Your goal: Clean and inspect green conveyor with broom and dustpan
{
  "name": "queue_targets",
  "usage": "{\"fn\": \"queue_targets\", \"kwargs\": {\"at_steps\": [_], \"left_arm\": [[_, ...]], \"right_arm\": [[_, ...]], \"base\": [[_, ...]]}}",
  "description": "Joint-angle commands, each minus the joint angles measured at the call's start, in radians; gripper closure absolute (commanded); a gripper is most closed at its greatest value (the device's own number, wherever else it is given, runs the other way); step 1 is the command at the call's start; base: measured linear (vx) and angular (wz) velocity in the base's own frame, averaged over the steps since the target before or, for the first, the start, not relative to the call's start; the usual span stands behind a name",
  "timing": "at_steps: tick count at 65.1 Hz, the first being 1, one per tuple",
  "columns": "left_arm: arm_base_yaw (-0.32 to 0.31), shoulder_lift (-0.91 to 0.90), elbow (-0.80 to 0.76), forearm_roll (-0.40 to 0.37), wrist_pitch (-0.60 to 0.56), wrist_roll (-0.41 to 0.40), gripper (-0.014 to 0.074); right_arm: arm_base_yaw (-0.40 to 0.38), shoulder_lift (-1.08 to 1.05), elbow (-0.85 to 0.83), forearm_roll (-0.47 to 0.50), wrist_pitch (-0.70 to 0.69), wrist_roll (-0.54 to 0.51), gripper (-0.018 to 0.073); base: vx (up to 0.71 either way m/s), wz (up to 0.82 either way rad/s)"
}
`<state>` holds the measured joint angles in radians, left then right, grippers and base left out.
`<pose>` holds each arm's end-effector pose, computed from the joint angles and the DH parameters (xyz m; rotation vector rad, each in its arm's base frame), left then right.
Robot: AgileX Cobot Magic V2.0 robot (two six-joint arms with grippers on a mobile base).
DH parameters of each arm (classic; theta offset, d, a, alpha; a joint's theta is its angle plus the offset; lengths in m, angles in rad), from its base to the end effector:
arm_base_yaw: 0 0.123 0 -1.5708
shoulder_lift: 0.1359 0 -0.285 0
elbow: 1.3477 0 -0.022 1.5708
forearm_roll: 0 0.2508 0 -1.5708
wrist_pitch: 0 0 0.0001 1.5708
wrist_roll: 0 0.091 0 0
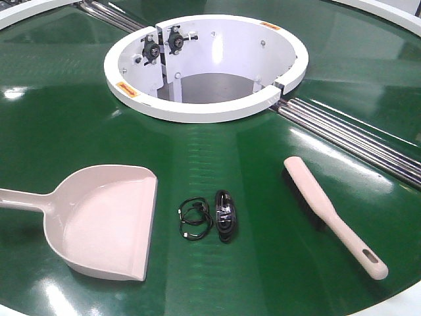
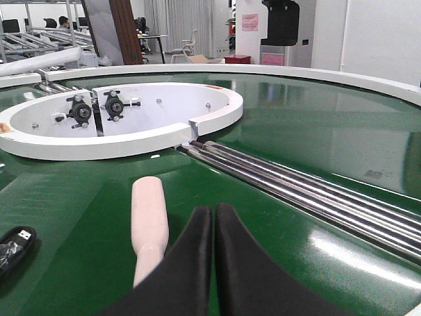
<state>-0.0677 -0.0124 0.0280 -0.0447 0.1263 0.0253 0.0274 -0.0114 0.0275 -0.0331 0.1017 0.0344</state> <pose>0.0564 -0.0043 0.1929 0.0439 1.6253 -0.0713 0.0568 0.0012 0.1953 -0.0182 1.6013 0.0197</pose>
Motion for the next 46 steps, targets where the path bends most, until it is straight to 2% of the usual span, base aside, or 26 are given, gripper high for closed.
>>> {"fn": "queue_targets", "kwargs": {"at_steps": [1,46], "left_arm": [[-0.004,-0.012,0.01,-0.004,-0.08,-0.003,0.0602],[-0.004,-0.012,0.01,0.003,-0.08,-0.002,0.0602]], "right_arm": [[-0.006,-0.011,0.004,0.0,-0.078,-0.005,0.0568],[-0.006,-0.011,0.004,0.0,-0.078,-0.005,0.0568]], "base": [[0.0,0.0],[0.0,0.0]]}}
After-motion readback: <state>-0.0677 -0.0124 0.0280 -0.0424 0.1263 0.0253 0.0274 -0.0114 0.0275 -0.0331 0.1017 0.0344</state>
